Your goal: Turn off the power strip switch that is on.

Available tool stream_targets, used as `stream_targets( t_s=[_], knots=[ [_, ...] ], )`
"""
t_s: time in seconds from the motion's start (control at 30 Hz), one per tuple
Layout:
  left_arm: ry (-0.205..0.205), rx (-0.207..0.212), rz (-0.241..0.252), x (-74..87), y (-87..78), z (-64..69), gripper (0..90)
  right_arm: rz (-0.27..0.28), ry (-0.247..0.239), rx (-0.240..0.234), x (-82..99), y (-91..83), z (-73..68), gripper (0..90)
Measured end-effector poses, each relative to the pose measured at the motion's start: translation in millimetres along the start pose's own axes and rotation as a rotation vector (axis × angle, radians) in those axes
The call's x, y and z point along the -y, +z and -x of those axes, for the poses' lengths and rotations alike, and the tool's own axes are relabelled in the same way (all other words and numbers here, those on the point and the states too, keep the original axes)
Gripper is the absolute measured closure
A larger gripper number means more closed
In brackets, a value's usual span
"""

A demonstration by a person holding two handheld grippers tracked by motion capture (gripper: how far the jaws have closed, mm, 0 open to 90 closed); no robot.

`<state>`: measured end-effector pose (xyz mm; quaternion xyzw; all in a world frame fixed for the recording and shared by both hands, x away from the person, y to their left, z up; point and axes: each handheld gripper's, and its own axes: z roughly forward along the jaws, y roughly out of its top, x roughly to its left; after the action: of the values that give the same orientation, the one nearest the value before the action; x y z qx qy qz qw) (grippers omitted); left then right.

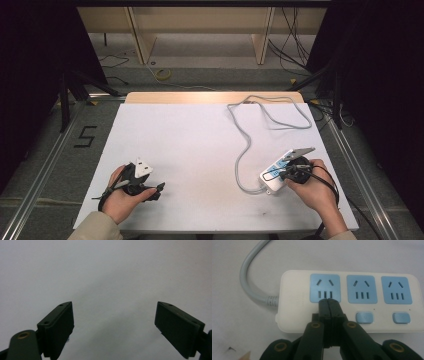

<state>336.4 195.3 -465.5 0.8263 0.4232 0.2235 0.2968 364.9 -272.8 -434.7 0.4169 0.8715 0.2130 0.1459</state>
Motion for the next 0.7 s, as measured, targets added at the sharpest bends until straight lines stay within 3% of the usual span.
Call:
stream_targets(
  t_s=[0.7],
  knots=[
    [0.006, 0.001, -0.006, 0.0, 0.1, 0.0, 15.6, -0.019, -0.002, 0.005, -1.5, 2.6, 0.4, 90.0]
  ],
)
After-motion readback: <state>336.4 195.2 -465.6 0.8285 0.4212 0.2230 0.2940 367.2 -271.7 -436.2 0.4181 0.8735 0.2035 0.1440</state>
